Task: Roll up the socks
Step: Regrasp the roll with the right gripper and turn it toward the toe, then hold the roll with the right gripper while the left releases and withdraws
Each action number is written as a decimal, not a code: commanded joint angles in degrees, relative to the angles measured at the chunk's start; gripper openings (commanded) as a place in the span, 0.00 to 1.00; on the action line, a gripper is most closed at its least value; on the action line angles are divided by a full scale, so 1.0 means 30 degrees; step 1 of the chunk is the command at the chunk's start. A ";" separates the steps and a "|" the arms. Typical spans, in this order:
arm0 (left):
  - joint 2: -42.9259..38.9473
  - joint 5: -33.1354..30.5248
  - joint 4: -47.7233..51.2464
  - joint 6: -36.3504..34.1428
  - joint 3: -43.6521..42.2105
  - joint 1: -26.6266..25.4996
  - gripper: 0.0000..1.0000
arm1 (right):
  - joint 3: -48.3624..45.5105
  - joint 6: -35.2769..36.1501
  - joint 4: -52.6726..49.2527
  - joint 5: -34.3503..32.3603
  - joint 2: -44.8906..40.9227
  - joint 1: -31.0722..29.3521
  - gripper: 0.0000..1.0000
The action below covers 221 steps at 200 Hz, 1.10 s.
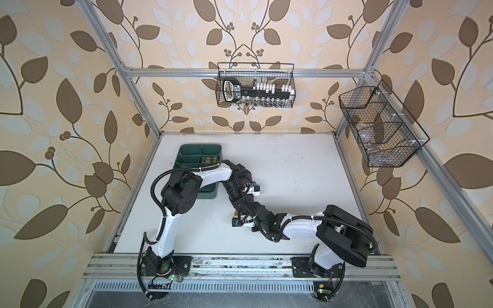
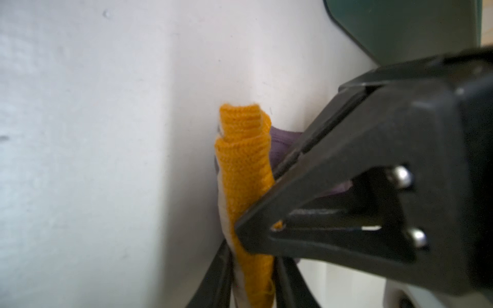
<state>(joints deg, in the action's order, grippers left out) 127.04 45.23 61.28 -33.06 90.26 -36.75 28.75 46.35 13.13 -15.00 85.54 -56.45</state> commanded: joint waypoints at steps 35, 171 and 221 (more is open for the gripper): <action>-0.0726 0.0978 -0.0294 0.0286 0.0002 -0.0062 0.20 | 0.0995 -0.0409 -0.2061 0.1302 0.0142 0.0137 0.00; -1.8228 -1.5228 -1.0655 0.5429 -0.9240 0.0235 0.59 | 0.4703 -0.3433 -1.2005 0.7884 0.0970 0.2413 0.00; -2.4487 -1.3424 -0.7954 -0.0116 -1.1254 -0.1991 0.65 | 0.6667 -0.3189 -1.4845 1.1420 0.2857 0.3773 0.00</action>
<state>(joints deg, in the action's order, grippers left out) 55.68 6.70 32.21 -23.92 57.78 -37.08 47.07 36.64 -22.20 10.59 91.02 -46.74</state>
